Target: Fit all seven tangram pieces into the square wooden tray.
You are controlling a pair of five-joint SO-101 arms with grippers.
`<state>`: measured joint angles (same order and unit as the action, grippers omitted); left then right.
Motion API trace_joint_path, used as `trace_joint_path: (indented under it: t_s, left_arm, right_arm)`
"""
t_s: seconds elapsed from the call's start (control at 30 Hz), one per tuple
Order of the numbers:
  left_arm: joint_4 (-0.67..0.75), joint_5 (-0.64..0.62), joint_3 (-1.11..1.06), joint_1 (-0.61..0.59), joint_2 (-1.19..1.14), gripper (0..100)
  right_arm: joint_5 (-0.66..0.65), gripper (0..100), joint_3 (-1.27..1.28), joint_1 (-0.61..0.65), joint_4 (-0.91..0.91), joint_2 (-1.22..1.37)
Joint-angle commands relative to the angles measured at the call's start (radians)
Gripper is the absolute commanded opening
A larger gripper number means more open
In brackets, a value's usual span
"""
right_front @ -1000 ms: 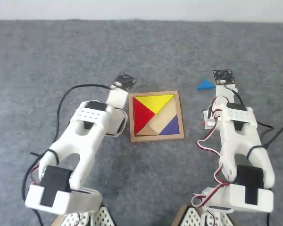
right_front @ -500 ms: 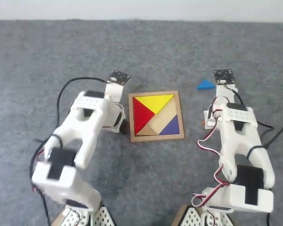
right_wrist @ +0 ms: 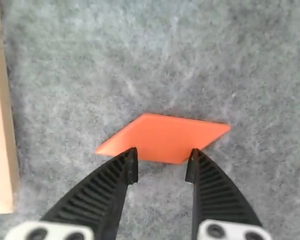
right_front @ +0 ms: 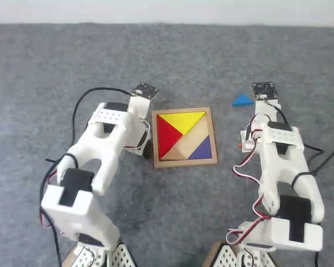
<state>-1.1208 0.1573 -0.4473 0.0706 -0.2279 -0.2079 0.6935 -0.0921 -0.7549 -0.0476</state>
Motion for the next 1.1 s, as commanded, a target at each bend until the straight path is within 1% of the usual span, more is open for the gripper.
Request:
trace_joint_path:
  t_s: [0.0, 0.2, 0.33, 0.43, 0.63, 0.77, 0.97, 1.07]
  left_arm:
    - [0.058, 0.009, -0.058, 0.025, 0.08, 15]
    - [0.164, 0.02, -0.202, 0.026, 0.221, 14]
    - [0.198, 0.034, -0.265, 0.026, 0.29, 14]
    - [0.198, 0.037, -0.285, 0.037, 0.322, 14]
    - [0.193, 0.029, -0.314, 0.135, 0.348, 13]
    - [0.19, 0.023, -0.326, 0.137, 0.393, 13]
    - [0.19, 0.002, -0.39, 0.17, 0.499, 13]
    - [0.178, 0.0, -0.432, 0.226, 0.562, 13]
  right_arm:
    - [-0.008, 16.5, -0.006, -0.01, 0.016, -0.062]
    - [-0.008, 16.5, -0.006, -0.01, 0.016, -0.064]
    - [-0.008, 16.5, -0.006, -0.01, 0.016, -0.064]
    - [-0.006, 16.5, -0.006, -0.01, 0.016, -0.064]
    - [-0.006, 16.5, -0.006, -0.01, 0.016, -0.064]
    - [-0.006, 16.5, -0.006, -0.01, 0.016, -0.064]
    - [-0.006, 16.5, -0.006, -0.01, 0.016, -0.064]
    - [-0.006, 16.5, -0.006, -0.01, 0.016, -0.064]
